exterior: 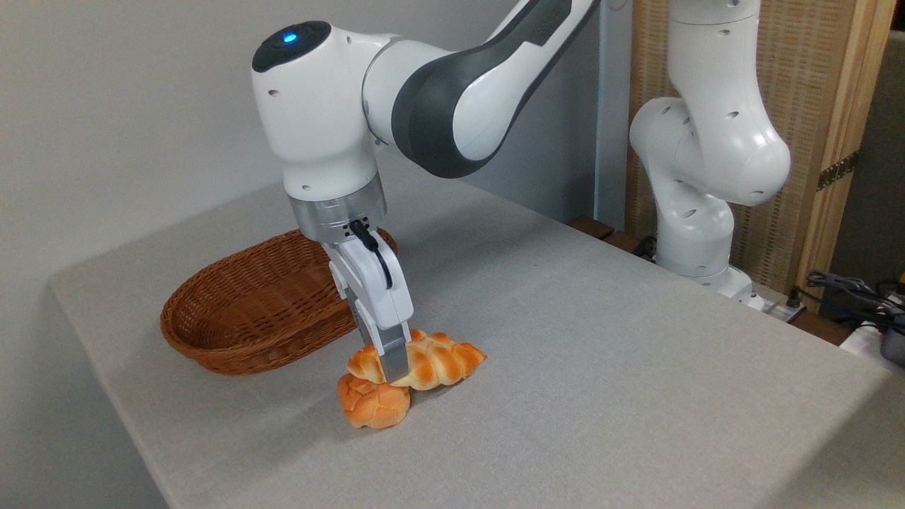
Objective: Put bread into the basket
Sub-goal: 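Lift the braided roll off the orange bun toward the wicker basket, then lower the roll into the basket and open the gripper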
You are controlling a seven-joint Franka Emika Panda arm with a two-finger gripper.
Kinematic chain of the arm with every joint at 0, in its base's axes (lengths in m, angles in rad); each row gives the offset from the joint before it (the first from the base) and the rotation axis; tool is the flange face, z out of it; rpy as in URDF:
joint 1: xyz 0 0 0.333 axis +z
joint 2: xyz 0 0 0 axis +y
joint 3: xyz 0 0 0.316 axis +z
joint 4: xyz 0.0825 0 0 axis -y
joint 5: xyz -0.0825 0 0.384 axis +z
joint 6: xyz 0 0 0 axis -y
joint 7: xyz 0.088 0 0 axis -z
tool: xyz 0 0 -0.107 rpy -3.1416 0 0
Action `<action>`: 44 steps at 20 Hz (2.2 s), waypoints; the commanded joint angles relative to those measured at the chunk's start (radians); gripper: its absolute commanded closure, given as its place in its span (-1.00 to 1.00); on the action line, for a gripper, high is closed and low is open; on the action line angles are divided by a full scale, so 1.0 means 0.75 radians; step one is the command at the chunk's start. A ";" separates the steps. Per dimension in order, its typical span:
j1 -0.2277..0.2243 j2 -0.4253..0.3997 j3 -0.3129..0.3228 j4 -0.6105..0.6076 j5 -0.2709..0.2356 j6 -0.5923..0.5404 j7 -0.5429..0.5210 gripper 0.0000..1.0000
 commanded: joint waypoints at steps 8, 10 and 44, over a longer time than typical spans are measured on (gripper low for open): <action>-0.006 -0.062 0.023 0.081 -0.098 -0.187 0.033 0.08; -0.006 -0.062 0.021 0.114 -0.113 -0.240 0.027 0.08; -0.020 0.040 -0.235 0.190 -0.315 -0.013 -0.586 -1.00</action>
